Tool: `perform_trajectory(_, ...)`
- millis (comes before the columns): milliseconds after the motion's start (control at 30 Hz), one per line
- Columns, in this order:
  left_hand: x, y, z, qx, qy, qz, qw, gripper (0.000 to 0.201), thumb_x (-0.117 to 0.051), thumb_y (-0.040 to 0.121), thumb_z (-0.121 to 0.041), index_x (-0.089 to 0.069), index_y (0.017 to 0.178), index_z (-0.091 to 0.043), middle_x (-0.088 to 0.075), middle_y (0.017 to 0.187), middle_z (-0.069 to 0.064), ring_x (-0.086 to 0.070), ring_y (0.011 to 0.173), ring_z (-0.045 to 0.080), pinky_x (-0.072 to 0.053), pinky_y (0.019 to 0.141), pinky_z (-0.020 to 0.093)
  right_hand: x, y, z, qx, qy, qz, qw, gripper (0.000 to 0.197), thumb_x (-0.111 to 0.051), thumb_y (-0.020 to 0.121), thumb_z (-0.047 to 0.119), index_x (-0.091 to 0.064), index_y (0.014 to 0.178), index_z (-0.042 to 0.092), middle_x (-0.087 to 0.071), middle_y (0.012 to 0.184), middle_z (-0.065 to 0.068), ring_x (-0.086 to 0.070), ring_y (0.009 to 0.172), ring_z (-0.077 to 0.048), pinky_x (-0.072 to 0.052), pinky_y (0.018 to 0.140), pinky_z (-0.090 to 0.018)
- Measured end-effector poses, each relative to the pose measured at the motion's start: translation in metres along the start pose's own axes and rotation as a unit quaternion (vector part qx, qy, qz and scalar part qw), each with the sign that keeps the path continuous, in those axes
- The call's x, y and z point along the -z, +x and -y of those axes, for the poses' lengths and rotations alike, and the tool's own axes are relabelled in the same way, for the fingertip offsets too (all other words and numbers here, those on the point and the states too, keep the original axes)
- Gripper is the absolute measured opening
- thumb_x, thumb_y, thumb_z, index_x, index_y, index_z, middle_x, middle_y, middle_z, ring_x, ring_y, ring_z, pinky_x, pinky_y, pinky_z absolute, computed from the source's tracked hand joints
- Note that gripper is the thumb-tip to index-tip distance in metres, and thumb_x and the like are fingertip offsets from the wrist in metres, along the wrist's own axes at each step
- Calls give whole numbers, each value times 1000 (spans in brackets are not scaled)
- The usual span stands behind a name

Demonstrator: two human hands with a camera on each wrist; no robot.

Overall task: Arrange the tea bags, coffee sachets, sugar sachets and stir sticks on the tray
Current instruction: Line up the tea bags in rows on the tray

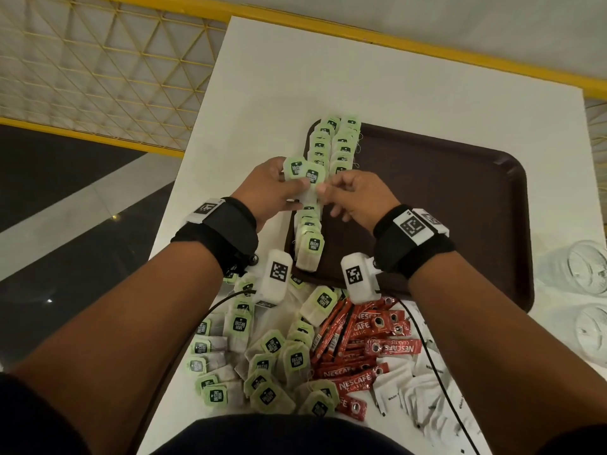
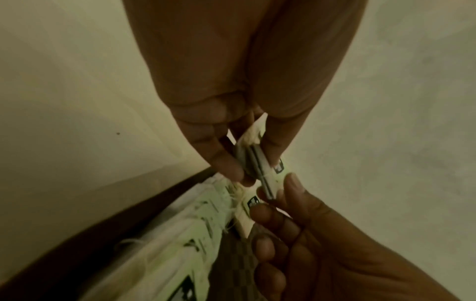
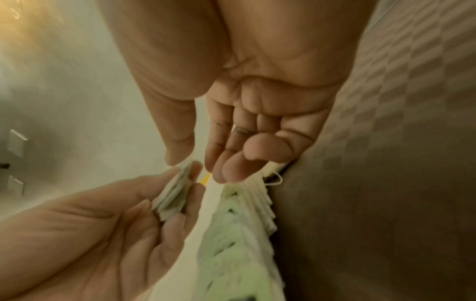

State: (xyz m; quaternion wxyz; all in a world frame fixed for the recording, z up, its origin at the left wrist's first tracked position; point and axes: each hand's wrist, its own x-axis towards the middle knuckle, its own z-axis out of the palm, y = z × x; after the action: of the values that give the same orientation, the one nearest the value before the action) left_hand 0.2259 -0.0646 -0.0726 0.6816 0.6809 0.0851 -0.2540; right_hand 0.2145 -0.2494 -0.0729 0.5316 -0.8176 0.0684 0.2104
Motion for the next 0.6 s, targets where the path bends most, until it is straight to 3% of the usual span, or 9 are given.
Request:
perform_trajectory(100,-6,0,2,-13,31,-9,999,31,-69,89,-14,-61,119,-7,-71,112,13,-68,103,28,-57,87,42,-5,-3,-6,3,34,-14,999,15,-70,88,22,-65,93,9,-71,82,-5,-60,59,-9,-48,51,-20)
perform_trajectory(200,-7,0,3,-11,33,-6,999,31,-67,92,-14,-61,121,-7,-70,114,14,-68,99,23,-58,80,33,-1,-3,-10,-23,78,-48,996,4,-69,89,13,-65,87,13,-69,77,-2,-59,60,-12,-46,52,-22)
perform_trajectory(267,-6,0,5,-13,30,-1,999,31,-65,93,-12,-60,123,-5,-69,115,14,-67,98,21,-58,79,31,4,-2,-13,-35,112,-51,992,6,-67,90,13,-65,86,16,-69,79,-3,-59,61,-12,-46,54,-23)
perform_trajectory(433,-8,-3,7,-28,20,-30,999,34,-74,85,-11,-64,117,-6,-73,107,11,-70,100,27,-59,84,41,1,-5,-9,-38,158,10,987,9,-68,90,21,-64,91,12,-71,83,-5,-63,65,-14,-50,56,-21)
perform_trajectory(533,-11,-3,7,-26,4,-36,999,33,-73,86,-10,-62,117,-4,-72,108,13,-71,98,28,-59,82,39,-6,-2,-10,-22,161,-11,987,9,-67,91,13,-59,88,10,-68,76,-7,-63,61,-13,-49,53,-21)
perform_trajectory(600,-12,-3,6,-24,-1,-42,999,20,-63,93,-7,-61,113,-3,-70,109,13,-70,97,26,-60,79,33,-6,2,-14,-27,168,-35,985,8,-64,93,13,-56,92,9,-69,78,-7,-65,59,-12,-50,52,-20)
